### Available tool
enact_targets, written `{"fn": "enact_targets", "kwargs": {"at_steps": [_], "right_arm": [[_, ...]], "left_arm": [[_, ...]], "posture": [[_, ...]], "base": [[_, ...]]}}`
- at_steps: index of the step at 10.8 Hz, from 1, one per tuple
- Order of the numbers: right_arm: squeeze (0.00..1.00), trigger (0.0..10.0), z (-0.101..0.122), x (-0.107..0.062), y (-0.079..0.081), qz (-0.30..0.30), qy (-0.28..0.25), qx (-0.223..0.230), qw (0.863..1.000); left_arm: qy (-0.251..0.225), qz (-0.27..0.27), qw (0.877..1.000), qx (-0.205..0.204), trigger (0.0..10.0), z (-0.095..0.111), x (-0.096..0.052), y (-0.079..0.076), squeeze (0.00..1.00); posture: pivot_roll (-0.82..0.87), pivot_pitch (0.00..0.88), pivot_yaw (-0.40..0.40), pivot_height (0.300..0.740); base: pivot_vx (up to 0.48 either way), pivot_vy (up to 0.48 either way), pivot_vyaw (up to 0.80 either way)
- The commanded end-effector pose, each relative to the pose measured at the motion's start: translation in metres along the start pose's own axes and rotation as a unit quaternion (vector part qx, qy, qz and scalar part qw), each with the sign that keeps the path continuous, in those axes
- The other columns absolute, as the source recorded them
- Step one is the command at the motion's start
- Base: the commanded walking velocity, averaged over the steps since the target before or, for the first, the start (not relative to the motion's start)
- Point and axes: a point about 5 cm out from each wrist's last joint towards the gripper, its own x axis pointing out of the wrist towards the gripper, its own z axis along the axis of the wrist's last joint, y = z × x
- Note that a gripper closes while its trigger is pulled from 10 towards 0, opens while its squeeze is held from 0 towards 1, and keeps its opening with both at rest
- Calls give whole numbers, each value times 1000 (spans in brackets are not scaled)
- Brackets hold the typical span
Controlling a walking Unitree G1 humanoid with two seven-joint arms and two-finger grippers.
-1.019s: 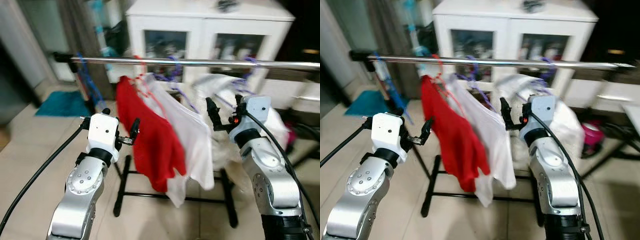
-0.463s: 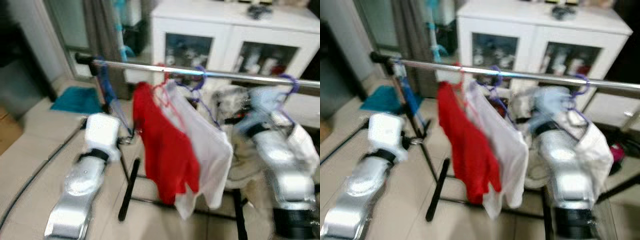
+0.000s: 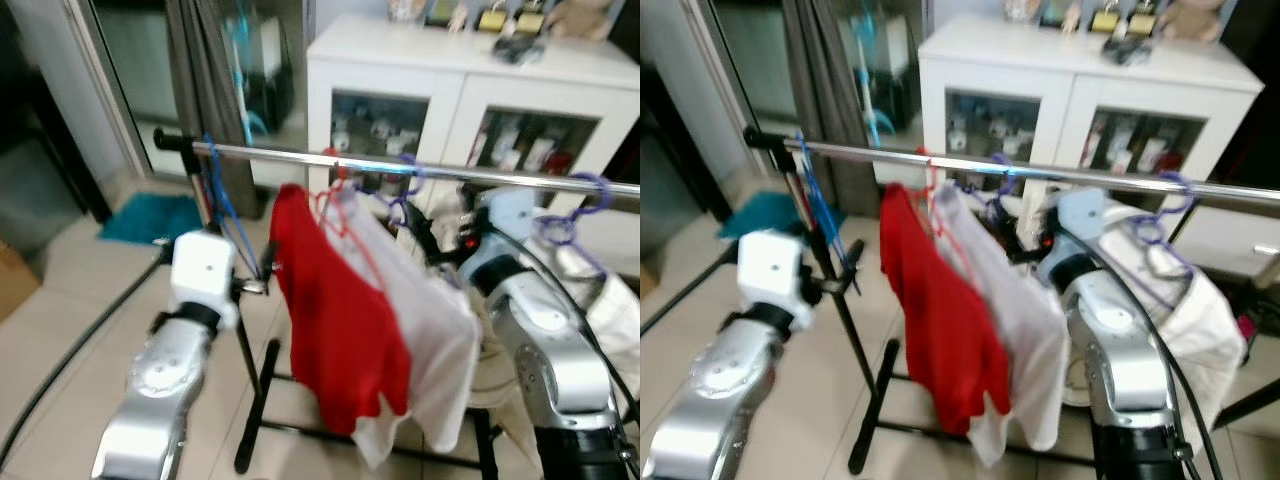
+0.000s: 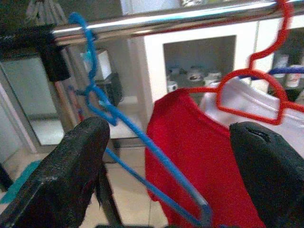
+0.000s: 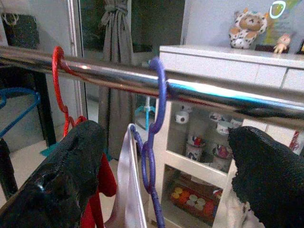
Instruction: Hang hanger
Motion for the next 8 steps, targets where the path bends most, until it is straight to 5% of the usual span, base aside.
{"fn": "enact_targets", "kwargs": {"at_steps": [1,8], "right_arm": [[0,10000,0,-2,-7,-7,4,-3,1000],[0,10000,1,-11,4,52,4,-4,999]], "left_arm": [[-4,-12,1000,-2,10000,2,1,-4,0],[-2,-31,999,11,10000,0,-2,-7,0]], "posture": [[-39,0,31,740],[-35,0,28,740]], "base": [[0,0,0],[0,-378,0]]}}
